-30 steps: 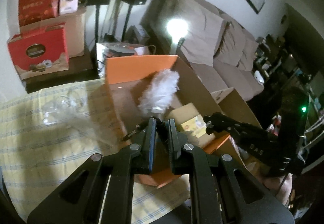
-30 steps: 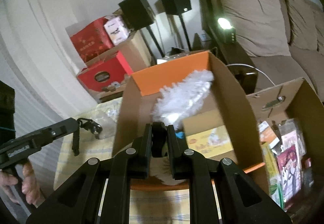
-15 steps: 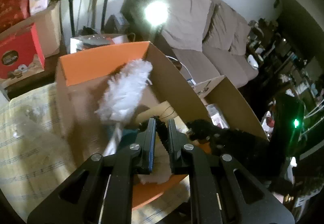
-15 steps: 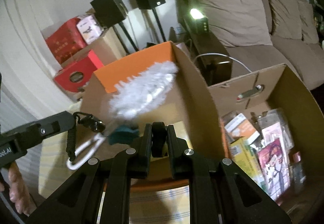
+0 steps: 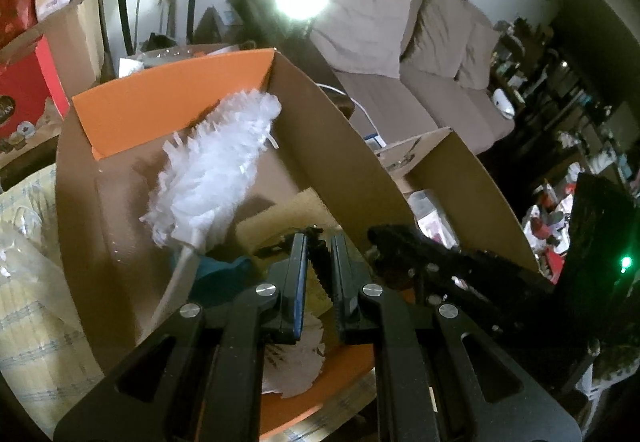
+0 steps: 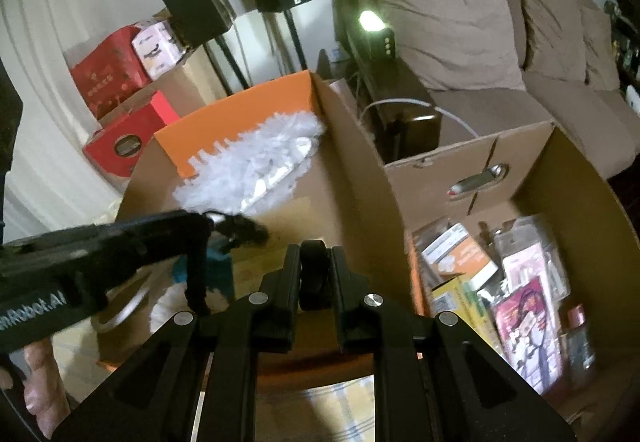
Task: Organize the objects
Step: 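Lower the microphone into the box and open the right tool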
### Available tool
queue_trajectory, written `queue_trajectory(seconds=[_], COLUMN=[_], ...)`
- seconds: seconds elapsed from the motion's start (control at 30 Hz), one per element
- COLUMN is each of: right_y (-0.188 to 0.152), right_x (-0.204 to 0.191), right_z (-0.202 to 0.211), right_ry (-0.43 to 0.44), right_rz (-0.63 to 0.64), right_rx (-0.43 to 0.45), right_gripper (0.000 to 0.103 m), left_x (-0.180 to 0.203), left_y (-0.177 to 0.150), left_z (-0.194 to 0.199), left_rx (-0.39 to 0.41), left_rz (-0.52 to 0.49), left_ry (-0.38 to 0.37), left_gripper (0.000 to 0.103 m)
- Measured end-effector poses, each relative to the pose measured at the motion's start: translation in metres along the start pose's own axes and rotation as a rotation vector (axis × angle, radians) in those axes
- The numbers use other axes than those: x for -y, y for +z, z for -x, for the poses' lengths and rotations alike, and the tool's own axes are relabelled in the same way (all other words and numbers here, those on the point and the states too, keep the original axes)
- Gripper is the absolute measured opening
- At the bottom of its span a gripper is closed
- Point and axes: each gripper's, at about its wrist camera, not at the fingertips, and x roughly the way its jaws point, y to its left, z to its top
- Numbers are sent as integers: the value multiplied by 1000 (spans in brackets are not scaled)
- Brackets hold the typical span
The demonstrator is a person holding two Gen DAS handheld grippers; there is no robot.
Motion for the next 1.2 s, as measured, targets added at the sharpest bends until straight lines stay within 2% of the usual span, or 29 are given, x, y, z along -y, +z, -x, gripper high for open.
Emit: queue_trajectory(seconds=[0.3,0.37,0.57,0.7,0.77,1.0,1.07,1.2], right_y=[-1,-2,2,5,5,5,5,7], right_x=[14,15,12,3,-4,-32,-41,-58], right_z=[-7,-4,12,24,29,38,39,39], right_ry=[-49,-48,-19,-5,2,36,51,70], right_rz=[-7,-13,-22,-9,7,48,56,72], right_rx=[-17,-10,20,42,50,64,63,58], right_gripper=[14,17,19,24,27,50,54,56], left_x=[11,9,-1,-13,-21,-54,-66,-87], left_y=[-1,-1,-3,-5,-7,-18,-21,-30], left_z=[-6,-4,17,40,51,85,93,106], left_rx=[-32,-31,2,42,62,130,143,159], left_rz=[-2,8,21,28,35,44,64,85], left_ry=[-50,-56,-48,-16,-3,125,150,185], left_gripper=[12,24,38,48,59,75,84,87])
